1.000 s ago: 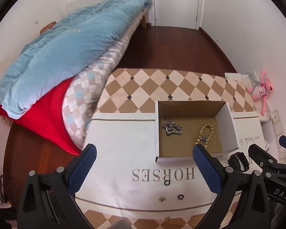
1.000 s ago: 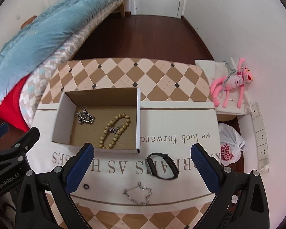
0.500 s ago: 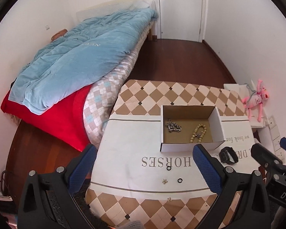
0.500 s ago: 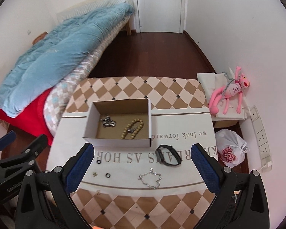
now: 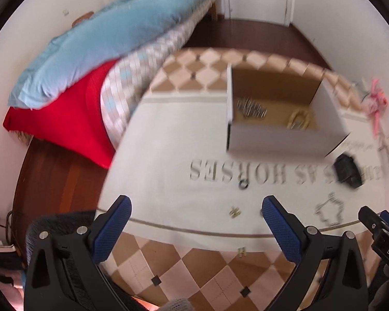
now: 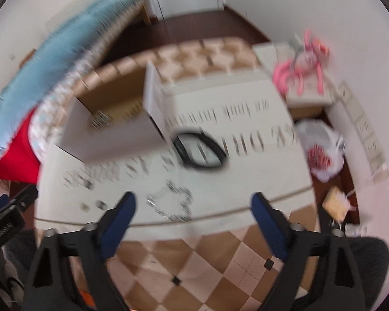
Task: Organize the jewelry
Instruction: 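Grasp the small gold charm with the left gripper while the right grasps the silver chain bracelet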
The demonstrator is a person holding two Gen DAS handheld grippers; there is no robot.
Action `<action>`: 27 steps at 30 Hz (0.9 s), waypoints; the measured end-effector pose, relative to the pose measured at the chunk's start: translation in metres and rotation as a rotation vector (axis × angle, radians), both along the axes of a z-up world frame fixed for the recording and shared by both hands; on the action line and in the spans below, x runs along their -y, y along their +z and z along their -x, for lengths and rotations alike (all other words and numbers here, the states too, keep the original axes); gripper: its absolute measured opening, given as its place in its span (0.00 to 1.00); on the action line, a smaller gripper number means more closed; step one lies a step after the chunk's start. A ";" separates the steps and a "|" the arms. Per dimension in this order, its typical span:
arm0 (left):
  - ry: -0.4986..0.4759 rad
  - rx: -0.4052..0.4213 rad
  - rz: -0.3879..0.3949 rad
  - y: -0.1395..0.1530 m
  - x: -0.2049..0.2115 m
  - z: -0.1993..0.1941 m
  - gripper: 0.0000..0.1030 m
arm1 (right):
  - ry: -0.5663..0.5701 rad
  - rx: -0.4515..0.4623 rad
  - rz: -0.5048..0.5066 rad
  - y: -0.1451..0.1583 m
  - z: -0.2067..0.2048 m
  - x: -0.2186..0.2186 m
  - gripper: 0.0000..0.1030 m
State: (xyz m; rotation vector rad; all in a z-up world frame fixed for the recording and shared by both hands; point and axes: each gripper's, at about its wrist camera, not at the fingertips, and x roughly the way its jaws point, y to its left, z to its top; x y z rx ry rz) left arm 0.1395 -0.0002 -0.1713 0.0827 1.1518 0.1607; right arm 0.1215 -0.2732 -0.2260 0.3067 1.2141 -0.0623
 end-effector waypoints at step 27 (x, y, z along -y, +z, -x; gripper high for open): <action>0.015 -0.168 0.105 -0.038 -0.042 0.048 0.99 | 0.060 0.024 -0.102 -0.015 0.028 -0.025 0.04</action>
